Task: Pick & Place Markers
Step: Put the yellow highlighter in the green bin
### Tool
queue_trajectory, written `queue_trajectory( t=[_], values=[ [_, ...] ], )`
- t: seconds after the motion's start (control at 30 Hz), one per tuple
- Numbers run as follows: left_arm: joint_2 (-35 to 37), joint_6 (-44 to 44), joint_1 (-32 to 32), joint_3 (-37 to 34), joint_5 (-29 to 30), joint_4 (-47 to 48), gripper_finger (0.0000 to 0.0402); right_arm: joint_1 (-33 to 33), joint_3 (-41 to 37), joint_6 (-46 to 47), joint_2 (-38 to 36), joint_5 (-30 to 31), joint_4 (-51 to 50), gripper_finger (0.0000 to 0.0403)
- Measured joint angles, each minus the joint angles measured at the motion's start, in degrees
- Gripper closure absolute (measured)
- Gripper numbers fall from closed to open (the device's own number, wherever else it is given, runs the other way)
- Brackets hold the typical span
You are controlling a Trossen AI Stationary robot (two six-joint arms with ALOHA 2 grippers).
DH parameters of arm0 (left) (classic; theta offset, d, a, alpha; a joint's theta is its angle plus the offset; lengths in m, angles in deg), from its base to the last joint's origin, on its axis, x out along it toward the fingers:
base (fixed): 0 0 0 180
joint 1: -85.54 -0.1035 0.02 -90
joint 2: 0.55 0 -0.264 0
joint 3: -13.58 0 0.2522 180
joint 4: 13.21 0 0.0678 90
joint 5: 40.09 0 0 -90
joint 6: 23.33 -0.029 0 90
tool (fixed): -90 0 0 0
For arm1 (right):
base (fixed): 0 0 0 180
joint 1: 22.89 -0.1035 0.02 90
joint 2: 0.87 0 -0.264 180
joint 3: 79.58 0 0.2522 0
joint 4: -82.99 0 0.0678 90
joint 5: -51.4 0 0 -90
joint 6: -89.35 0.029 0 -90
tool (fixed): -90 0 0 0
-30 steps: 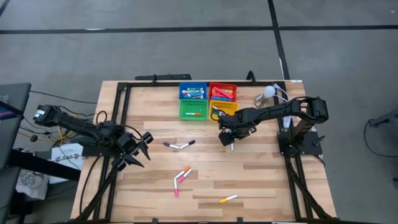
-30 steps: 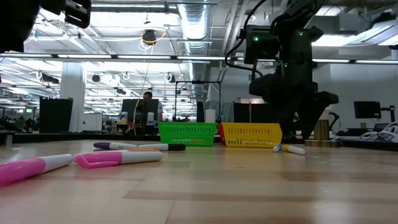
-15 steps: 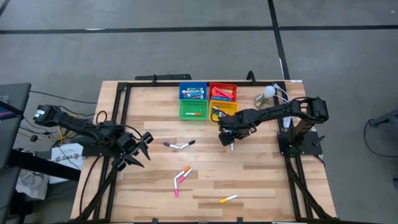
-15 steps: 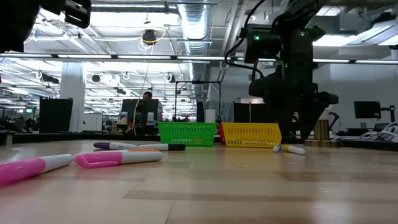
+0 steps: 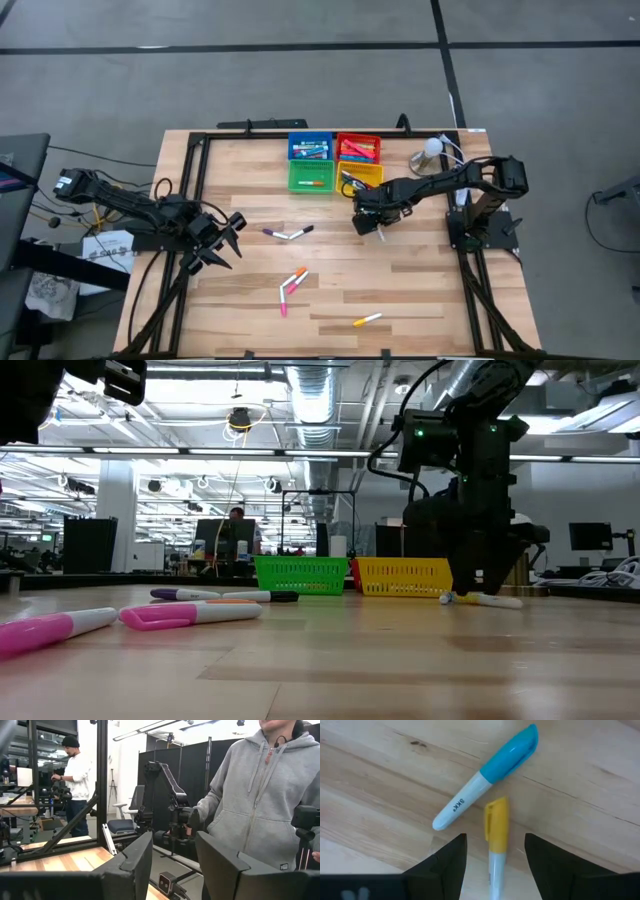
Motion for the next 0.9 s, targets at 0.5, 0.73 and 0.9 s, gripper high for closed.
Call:
queue_trajectory(
  t=[0.5,0.73,0.9],
  values=[
    [0.0,0.0,0.0,0.0,0.0,0.0,0.0251,-1.3,0.7,-3.5,5.3,0.9,-2.0,0.0234],
    [0.0,0.0,0.0,0.0,0.0,0.0,0.0251,-3.8,0.3,-1.6,4.8,5.2,-2.0,0.0254],
    [0.0,0.0,0.0,0.0,0.0,0.0,0.0251,-3.7,-0.1,-1.6,2.4,6.7,-1.7,0.0278]
  ],
)
